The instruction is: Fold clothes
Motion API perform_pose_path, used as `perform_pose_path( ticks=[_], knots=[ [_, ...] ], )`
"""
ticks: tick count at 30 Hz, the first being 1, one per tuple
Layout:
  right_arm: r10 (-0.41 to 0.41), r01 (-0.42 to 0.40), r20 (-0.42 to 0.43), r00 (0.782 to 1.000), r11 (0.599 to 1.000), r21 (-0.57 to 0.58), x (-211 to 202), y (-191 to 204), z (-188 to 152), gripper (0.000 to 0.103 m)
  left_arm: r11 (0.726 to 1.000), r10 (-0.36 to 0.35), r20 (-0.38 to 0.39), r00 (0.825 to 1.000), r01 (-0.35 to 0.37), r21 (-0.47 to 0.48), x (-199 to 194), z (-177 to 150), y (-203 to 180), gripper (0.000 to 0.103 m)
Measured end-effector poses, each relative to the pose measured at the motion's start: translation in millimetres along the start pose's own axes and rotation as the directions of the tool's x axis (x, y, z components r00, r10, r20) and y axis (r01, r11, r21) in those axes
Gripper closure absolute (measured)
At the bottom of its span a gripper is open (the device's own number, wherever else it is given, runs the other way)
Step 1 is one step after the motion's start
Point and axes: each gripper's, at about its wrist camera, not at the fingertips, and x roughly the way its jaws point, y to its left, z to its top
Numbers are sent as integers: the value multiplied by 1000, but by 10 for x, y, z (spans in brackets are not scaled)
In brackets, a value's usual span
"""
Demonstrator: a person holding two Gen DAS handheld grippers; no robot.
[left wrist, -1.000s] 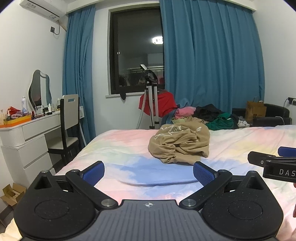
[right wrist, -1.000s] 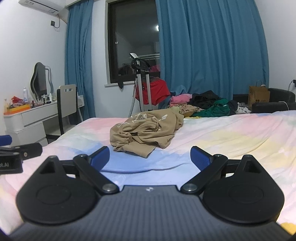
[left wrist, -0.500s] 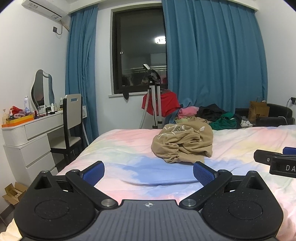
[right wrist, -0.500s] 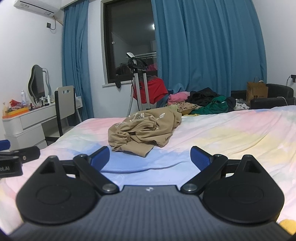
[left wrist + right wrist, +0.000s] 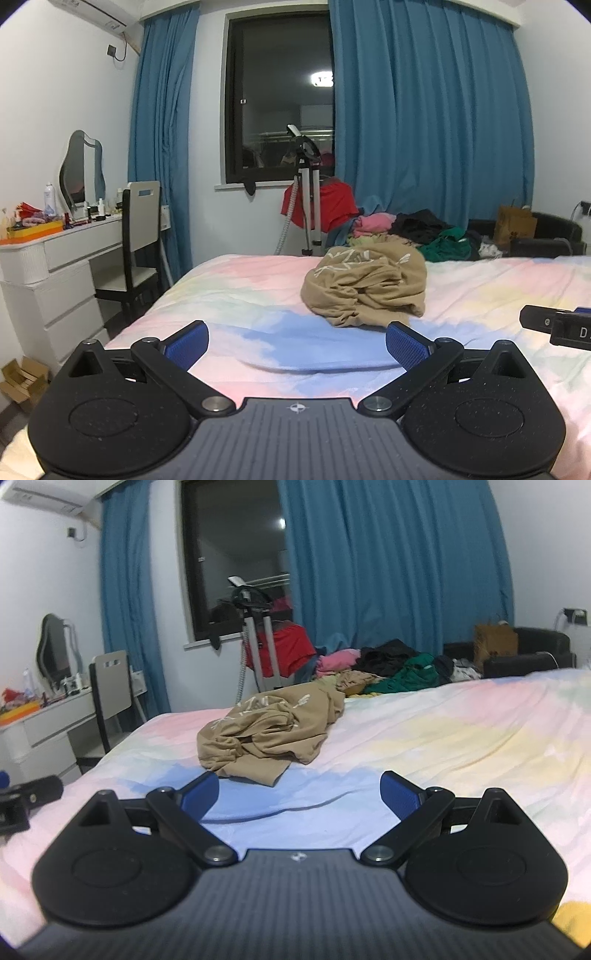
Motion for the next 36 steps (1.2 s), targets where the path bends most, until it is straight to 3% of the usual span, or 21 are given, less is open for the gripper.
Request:
perform_pose_path(
  ticks=[8,15,19,22,25,32,34,36],
  knots=[
    [-2,4,-17,1000,993,116,-101,173,185,7,1000,0,20,1000,0,-2,7,-37,67,0],
    [46,-54,50,998,986,157,-307,361,801,7,998,6,-11,1000,-7,-62,-57,-55,279,0],
    [40,-49,73,997,991,126,-437,349,1113,7,995,-8,-38,999,4,-102,-135,1,321,0],
    [13,-19,65,998,996,90,-482,299,1207,7,989,-23,-55,998,15,-146,-174,110,278,0],
    [25,-31,48,999,991,131,-457,131,1110,7,987,-27,-73,997,15,-161,-106,235,124,0],
    [37,-40,20,999,981,188,-342,-249,759,7,999,-41,-171,984,41,-4,735,205,-351,4],
    [36,-39,20,999,981,190,-292,-362,632,7,998,-51,-208,977,56,20,1056,124,-448,4],
    [29,-32,19,999,982,184,-210,-456,526,7,997,-76,-257,964,74,-16,1447,54,-478,4]
  ],
)
